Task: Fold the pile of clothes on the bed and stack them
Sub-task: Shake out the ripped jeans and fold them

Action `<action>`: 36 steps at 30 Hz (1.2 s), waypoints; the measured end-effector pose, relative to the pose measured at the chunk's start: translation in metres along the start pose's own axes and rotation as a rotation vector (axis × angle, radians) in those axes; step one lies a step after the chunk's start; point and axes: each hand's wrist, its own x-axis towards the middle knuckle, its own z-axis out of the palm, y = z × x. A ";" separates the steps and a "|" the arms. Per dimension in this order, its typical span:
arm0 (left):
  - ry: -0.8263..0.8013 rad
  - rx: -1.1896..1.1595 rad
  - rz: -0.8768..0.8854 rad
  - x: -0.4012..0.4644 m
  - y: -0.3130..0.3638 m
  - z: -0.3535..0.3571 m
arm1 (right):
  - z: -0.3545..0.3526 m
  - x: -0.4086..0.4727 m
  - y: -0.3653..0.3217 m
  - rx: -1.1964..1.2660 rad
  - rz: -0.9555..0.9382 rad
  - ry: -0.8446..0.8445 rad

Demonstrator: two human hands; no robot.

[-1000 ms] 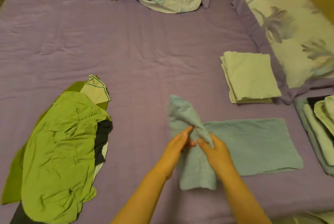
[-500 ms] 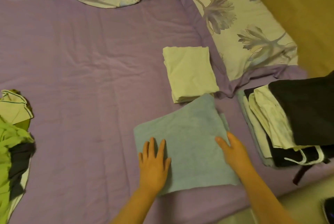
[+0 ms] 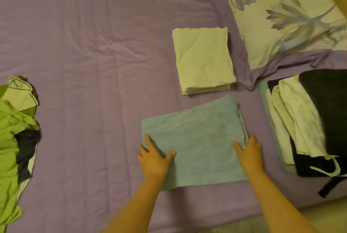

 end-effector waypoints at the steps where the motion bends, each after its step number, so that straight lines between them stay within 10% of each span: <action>1: -0.001 -0.060 -0.046 0.002 0.003 -0.002 | -0.001 -0.001 -0.002 0.034 0.025 -0.024; 7: -0.023 -0.568 -0.299 0.004 0.011 -0.034 | -0.019 -0.023 -0.020 0.192 0.007 -0.100; 18: -0.115 -0.726 -0.021 -0.062 0.040 -0.156 | -0.102 -0.125 -0.094 0.217 -0.372 0.103; 36: -0.422 -0.536 0.304 -0.157 0.217 -0.135 | -0.337 -0.137 -0.047 0.092 -0.353 0.222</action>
